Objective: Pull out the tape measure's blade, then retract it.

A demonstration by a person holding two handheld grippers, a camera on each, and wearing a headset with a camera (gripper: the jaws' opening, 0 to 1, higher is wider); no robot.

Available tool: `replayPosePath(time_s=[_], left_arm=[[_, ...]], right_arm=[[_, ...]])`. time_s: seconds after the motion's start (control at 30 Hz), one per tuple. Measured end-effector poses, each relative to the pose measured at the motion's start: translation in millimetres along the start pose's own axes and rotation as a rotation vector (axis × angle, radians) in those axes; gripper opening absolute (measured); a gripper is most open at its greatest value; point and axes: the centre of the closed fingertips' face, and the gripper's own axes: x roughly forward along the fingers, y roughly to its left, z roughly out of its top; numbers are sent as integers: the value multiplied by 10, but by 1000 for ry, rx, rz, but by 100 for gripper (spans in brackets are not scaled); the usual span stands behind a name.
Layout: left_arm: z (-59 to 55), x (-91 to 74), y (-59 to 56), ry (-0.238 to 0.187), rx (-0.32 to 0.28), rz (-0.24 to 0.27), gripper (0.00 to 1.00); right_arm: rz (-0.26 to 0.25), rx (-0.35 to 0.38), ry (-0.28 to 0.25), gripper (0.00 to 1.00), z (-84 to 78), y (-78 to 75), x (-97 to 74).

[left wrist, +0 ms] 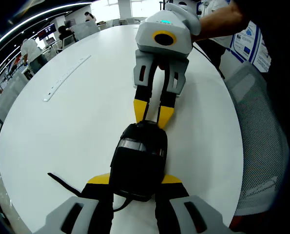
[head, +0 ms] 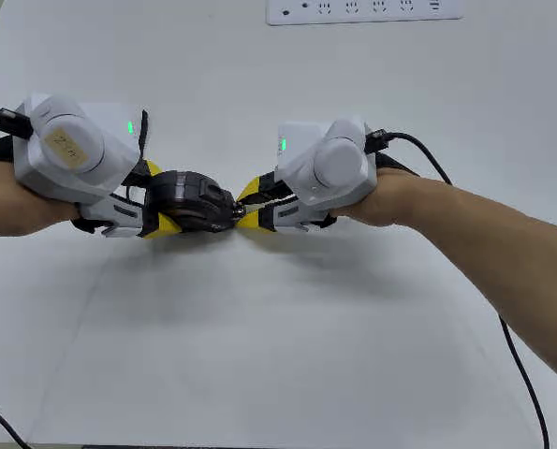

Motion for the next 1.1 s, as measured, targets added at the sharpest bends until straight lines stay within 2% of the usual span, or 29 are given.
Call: replayPosePath(time_s=[0.87, 1.1], left_arm=[[-11, -18, -3, 0, -8, -1, 30], [-13, -22, 7, 1, -14, -3, 30]], right_arm=[[11, -17, 20, 11, -53, 11, -98], [14, -18, 30, 11, -99, 1, -178]])
